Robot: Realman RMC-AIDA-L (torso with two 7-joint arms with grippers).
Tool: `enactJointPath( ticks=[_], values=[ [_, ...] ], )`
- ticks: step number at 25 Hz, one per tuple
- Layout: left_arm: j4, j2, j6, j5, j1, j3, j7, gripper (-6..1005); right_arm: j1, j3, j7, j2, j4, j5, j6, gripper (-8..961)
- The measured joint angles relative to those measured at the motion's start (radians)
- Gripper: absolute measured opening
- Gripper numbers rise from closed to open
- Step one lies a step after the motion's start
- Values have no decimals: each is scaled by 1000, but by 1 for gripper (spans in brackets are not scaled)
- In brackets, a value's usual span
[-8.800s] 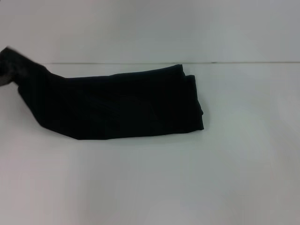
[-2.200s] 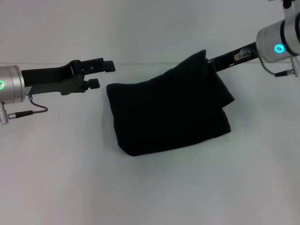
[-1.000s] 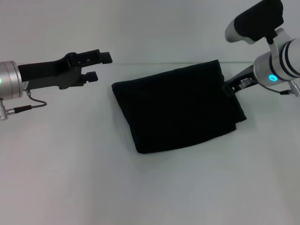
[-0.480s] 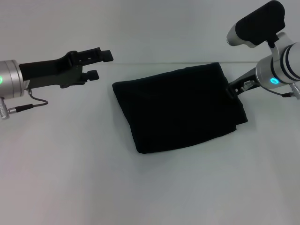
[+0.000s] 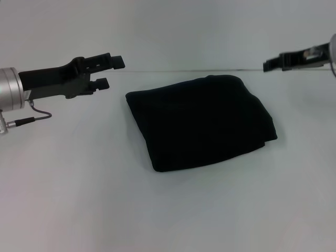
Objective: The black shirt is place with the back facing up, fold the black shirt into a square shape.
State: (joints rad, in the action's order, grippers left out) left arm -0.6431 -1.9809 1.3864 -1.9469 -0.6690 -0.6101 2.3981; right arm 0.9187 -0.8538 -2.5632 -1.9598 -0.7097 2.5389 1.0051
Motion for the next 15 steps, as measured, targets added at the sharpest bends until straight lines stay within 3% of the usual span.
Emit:
enactJointPath(
  ticks=[3,7,10,15],
  values=[
    [5,8,17,-13,0,-22,5,933,-28,89,38,31,0,-161,120,516],
    [47,25,80,-19,0,-48,6,932,-109,193,142,45,25,-395,258,603],
    [72,29,128,-21,0,-70,6,929,-197,257,288,39,59,-575,335,668],
    [116,25,164,-22,0,-142,86,920,-336,315,468,6,88,-802,376,735]
  ],
)
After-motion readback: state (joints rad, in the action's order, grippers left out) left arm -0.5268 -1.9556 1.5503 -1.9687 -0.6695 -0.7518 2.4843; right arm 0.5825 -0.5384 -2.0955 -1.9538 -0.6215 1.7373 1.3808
